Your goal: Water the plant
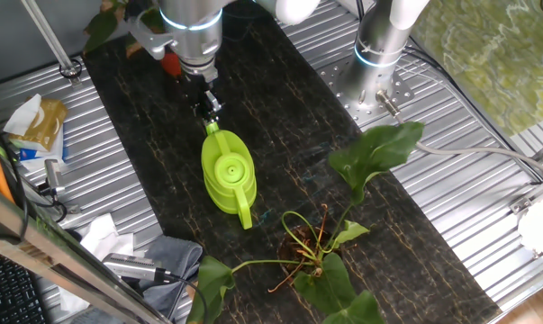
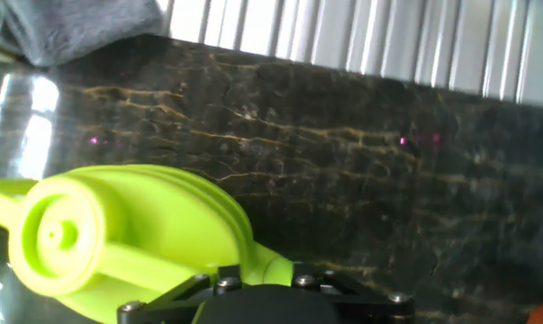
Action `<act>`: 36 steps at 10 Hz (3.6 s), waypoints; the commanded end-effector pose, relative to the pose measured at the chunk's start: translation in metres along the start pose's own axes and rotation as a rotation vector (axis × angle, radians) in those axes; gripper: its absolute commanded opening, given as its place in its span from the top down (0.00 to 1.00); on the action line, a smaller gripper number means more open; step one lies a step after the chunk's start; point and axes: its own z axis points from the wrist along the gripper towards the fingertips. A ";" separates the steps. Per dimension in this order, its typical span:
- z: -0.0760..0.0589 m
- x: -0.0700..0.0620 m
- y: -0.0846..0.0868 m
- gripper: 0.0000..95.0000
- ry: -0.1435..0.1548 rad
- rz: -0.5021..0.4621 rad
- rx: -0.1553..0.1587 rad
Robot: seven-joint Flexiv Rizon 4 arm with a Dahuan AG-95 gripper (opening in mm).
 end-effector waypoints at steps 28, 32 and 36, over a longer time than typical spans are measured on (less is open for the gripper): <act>-0.024 -0.021 0.030 0.80 -0.014 -0.417 -0.011; -0.024 -0.021 0.031 0.80 0.003 -0.405 -0.046; -0.025 -0.021 0.032 0.80 0.010 -0.397 -0.047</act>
